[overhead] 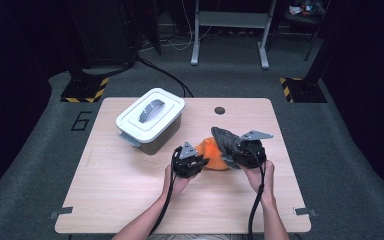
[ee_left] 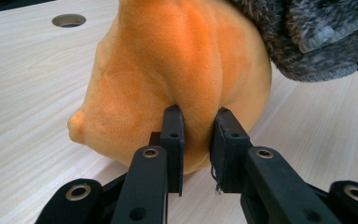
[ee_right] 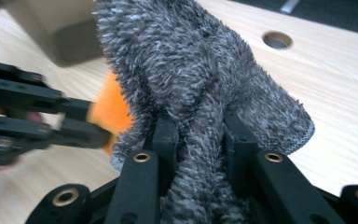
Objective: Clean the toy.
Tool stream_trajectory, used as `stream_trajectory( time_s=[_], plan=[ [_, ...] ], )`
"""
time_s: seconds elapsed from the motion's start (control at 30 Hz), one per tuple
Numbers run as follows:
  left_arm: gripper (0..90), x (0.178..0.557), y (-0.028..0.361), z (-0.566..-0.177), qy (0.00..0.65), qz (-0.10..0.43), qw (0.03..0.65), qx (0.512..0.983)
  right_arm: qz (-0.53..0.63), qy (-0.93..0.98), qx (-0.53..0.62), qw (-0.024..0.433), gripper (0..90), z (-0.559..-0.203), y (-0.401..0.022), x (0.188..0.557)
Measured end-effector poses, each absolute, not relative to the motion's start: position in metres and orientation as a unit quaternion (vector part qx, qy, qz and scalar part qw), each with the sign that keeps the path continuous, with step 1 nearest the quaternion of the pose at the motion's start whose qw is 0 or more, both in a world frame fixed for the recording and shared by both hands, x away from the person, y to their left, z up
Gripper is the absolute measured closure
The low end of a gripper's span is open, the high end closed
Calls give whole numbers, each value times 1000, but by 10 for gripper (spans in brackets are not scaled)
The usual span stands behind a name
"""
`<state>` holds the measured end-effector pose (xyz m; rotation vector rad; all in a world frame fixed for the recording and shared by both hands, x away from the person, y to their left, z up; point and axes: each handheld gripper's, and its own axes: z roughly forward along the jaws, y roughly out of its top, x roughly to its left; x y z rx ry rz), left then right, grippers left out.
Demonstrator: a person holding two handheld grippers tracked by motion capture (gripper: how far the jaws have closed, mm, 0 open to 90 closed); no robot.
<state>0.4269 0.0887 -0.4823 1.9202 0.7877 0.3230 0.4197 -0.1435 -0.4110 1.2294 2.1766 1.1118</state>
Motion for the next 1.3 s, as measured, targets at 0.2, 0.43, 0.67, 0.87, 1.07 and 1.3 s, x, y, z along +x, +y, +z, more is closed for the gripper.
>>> stream_trajectory(
  time_s=[0.2, 0.43, 0.67, 0.87, 1.07, 1.3],
  plan=[
    [769, 425, 87, -481, 320, 116, 507, 792, 399, 792, 414, 206, 703, -403, -122, 414],
    [778, 428, 87, -484, 325, 115, 503, 793, 372, 799, 416, 225, 699, -417, -109, 424],
    [781, 431, 89, -486, 329, 112, 501, 792, 367, 798, 421, 226, 701, -418, -112, 426],
    [779, 432, 90, -487, 330, 110, 500, 793, 366, 795, 428, 226, 700, -420, -123, 428],
    [779, 434, 93, -489, 335, 103, 501, 791, 352, 787, 450, 236, 700, -426, -136, 431],
    [779, 435, 93, -489, 335, 97, 505, 789, 346, 776, 476, 228, 702, -437, -155, 436]
  ],
)
